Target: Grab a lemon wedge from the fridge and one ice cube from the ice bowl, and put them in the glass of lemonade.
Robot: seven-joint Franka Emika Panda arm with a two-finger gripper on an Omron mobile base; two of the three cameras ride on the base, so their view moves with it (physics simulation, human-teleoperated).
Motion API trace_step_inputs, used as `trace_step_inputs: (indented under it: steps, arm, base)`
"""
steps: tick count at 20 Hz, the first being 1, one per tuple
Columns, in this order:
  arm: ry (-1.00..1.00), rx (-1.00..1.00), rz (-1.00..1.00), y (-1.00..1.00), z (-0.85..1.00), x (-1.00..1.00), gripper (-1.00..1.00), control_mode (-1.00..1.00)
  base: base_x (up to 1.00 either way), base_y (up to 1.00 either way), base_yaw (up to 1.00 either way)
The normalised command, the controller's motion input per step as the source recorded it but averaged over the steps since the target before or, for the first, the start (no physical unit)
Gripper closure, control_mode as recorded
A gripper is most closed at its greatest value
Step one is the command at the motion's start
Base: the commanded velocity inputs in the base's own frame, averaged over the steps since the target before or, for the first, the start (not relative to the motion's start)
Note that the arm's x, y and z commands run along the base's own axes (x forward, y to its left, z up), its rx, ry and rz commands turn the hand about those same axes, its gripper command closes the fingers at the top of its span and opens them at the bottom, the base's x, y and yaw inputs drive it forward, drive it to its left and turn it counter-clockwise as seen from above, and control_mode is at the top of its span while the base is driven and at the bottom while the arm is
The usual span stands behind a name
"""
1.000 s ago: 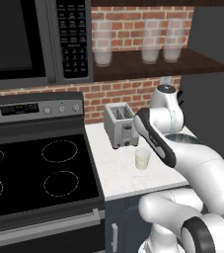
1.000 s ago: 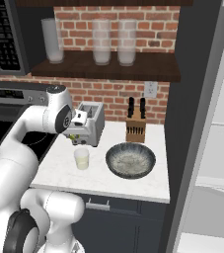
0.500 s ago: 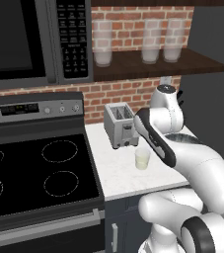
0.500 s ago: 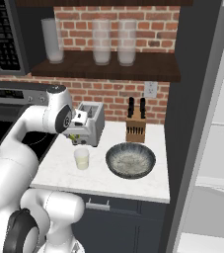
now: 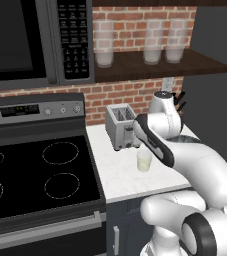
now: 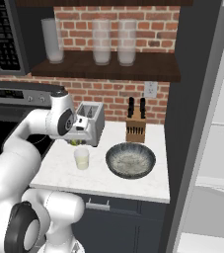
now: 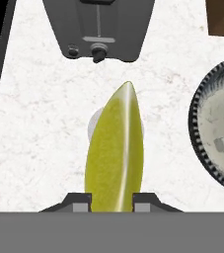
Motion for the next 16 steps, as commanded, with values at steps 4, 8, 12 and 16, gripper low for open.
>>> trace_step_inputs:
  steps: [4, 8, 12, 16]
  arm:
    - [0.02, 0.0, 0.0, 0.0, -0.3, 0.0, 1.0, -1.0]
    - [0.0, 0.0, 0.0, 0.0, -0.12, -0.06, 1.0, -1.0]
    - [0.0, 0.0, 0.0, 0.0, -0.15, 0.0, 1.0, -1.0]
    - [0.0, 0.0, 0.0, 0.0, -0.06, 0.0, 1.0, -1.0]
  base:
    - [0.0, 0.0, 0.0]
    - [0.0, 0.0, 0.0]
    - [0.0, 0.0, 0.0]
    - [0.0, 0.0, 0.0]
